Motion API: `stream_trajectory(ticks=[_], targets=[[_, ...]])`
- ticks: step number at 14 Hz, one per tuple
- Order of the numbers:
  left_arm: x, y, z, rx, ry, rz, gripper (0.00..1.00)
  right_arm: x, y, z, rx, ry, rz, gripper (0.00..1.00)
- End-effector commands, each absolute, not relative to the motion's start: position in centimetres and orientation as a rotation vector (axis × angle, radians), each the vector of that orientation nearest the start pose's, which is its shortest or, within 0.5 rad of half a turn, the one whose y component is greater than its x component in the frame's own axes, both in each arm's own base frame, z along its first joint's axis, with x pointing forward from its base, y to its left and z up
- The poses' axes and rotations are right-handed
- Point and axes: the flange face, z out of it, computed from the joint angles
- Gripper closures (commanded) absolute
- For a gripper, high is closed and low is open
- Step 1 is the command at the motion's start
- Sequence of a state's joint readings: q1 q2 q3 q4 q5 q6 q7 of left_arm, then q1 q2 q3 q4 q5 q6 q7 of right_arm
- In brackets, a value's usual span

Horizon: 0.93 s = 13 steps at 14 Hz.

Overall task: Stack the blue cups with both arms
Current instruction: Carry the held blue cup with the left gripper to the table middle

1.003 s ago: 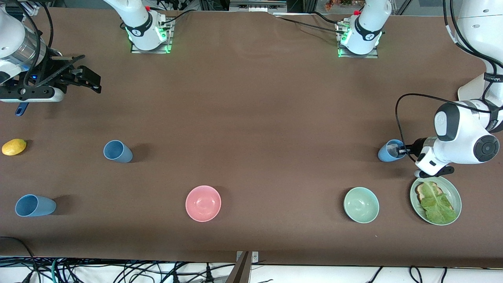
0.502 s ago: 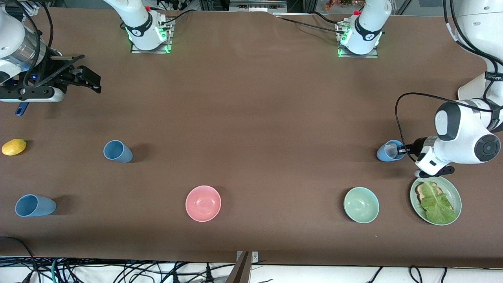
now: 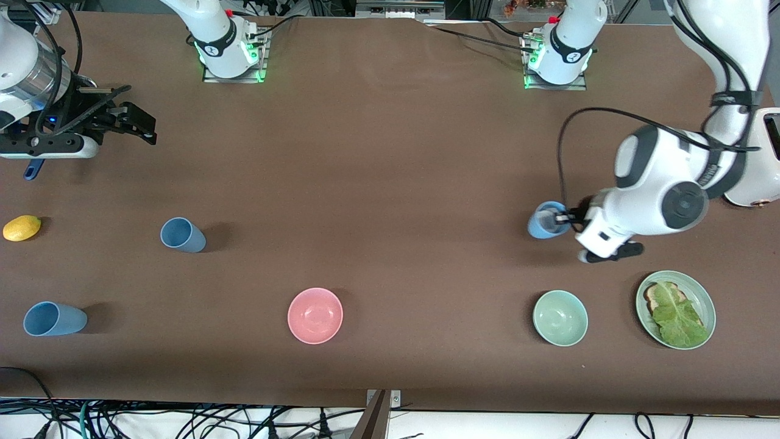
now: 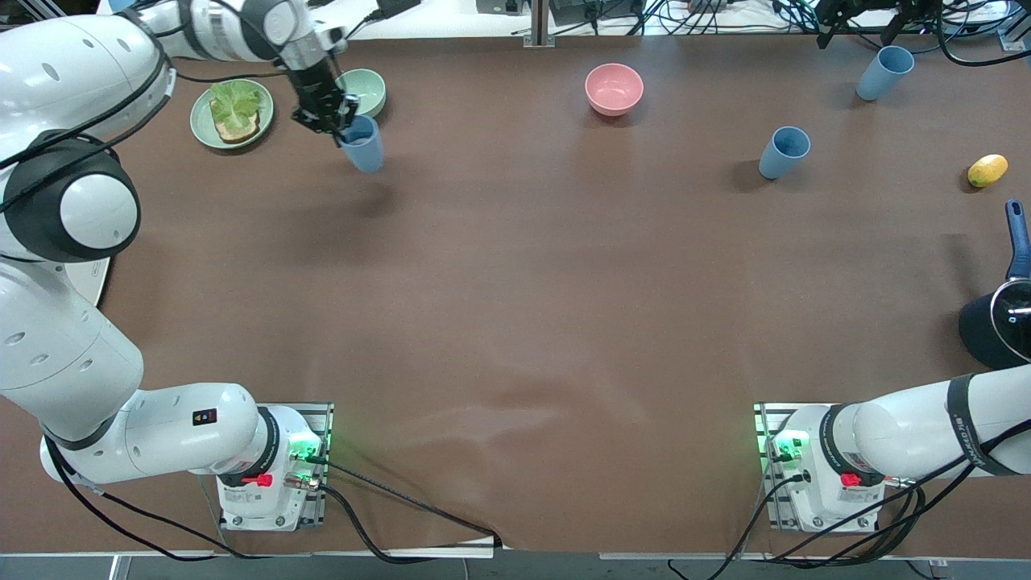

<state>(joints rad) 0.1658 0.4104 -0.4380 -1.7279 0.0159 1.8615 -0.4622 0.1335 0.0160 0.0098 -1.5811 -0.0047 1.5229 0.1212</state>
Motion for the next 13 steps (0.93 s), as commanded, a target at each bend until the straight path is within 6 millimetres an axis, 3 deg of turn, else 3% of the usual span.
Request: stream_trajectory(ticks=[1, 3, 6, 7, 9, 11, 13], targets=[[58.9, -22.3, 35.8, -3.157, -0.364, 0.471, 1.00, 54.8, 7.9, 61.3, -3.138, -0.027, 0.122, 0.00], [58.0, -30.5, 36.7, -3.160, -0.435, 0.438, 1.00, 54.8, 7.8, 61.3, -3.138, -0.025, 0.122, 0.00], [56.2, -39.3, 35.7, -3.177, -0.419, 0.445, 1.00, 54.9, 7.8, 61.2, -3.138, -0.025, 0.122, 0.00], [55.9, -41.2, 34.8, -3.200, -0.395, 0.438, 1.00, 54.9, 7.8, 61.2, -3.138, -0.025, 0.122, 0.00], [55.6, -43.2, 32.3, -3.240, -0.378, 0.423, 1.00, 54.9, 7.7, 61.2, -3.138, -0.025, 0.124, 0.00], [54.8, -44.5, 29.4, -3.241, -0.338, 0.473, 1.00, 54.9, 7.7, 61.2, -3.138, -0.025, 0.122, 0.00], [54.2, -45.5, 28.1, -3.249, -0.328, 0.485, 1.00, 55.1, 7.8, 60.9, -3.139, -0.022, 0.124, 0.00]])
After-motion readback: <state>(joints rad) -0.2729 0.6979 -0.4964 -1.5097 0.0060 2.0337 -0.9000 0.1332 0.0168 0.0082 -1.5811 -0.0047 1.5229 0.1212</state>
